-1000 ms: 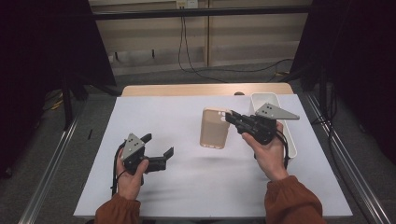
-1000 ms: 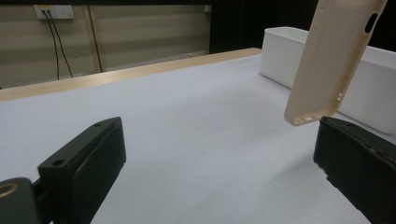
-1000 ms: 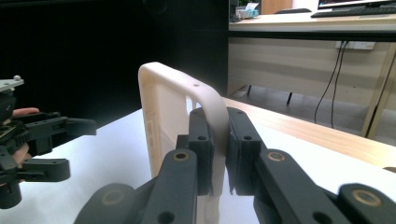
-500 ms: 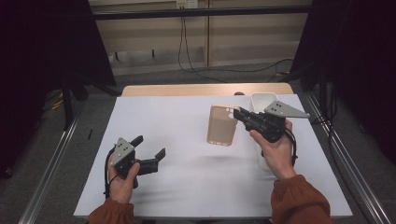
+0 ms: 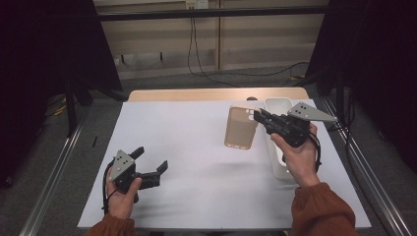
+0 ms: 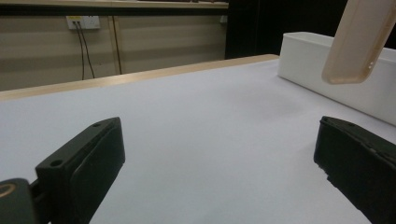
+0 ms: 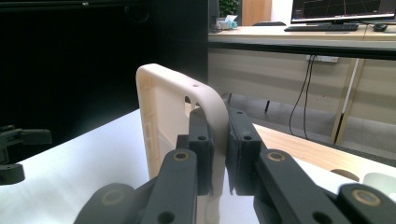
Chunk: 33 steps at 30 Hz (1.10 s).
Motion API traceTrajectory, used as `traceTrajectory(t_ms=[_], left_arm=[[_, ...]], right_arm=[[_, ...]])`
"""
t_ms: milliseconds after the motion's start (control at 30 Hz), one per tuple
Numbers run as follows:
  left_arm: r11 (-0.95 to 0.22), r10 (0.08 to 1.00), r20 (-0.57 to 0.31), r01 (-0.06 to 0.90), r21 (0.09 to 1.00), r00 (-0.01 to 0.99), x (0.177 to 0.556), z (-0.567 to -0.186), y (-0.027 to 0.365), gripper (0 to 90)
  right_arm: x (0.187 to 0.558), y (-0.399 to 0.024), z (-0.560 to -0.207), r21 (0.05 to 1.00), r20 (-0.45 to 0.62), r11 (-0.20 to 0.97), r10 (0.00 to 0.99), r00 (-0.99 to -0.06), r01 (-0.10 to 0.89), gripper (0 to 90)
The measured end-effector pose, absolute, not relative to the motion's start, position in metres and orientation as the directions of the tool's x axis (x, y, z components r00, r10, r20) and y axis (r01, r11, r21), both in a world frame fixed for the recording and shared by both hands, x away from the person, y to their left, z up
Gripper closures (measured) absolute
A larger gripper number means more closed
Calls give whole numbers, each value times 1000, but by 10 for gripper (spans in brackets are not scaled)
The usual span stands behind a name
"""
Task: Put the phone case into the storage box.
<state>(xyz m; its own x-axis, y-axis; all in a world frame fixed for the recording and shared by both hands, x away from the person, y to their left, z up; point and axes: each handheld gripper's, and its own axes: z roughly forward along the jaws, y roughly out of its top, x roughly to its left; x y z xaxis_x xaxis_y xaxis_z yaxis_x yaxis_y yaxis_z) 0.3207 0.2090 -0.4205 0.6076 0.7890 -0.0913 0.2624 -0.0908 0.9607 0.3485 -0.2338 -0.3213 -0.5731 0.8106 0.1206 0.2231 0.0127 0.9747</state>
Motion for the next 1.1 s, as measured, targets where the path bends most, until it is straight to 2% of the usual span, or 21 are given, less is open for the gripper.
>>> traceTrajectory(t_ms=[567, 867, 1100], left_arm=[[-77, 799, -100, 267, 961, 592, 305, -426, 221, 23], [-109, 805, -66, 257, 960, 589, 300, -428, 225, 26], [-100, 803, -72, 253, 962, 591, 300, -427, 225, 24]], right_arm=[[346, -255, -307, 981, 110, -2, 832, -543, 196, 818], [342, -277, -297, 985, 102, -15, 857, -506, 172, 818], [343, -289, -285, 988, 86, -11, 870, -486, 154, 819]])
